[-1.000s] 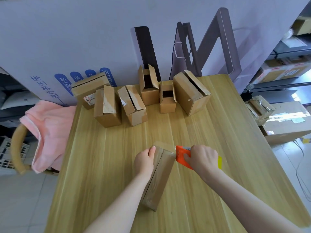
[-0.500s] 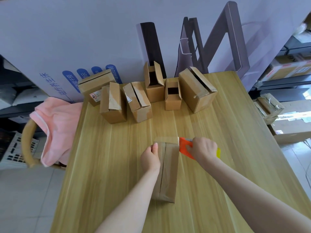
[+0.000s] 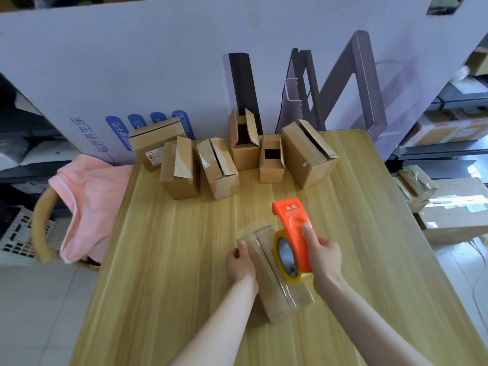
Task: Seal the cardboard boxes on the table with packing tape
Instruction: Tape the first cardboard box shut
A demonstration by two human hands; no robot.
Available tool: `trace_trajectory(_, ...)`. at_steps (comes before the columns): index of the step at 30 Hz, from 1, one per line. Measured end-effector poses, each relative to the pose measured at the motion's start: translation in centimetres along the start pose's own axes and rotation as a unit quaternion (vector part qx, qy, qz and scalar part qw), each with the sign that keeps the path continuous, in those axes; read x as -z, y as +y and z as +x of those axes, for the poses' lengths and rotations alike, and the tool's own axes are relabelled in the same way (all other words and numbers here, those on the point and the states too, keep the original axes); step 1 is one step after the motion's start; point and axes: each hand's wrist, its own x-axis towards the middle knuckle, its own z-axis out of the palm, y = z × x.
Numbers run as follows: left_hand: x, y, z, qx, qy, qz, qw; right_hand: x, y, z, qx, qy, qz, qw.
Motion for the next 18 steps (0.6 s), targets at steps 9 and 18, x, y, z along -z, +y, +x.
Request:
trace_trajectory(9, 3.6, 1.2, 1.5, -0.431, -0.023, 0.299, 0.851, -1.2, 0.7, -0.7, 0.002, -0.021, 0.027, 0.999)
trace_trajectory(18, 3.2, 2.6, 2.6, -0.403, -0.095, 0.392, 0.822, -1.2, 0.7, -1.0, -0.001, -0.02, 0.044, 0.999)
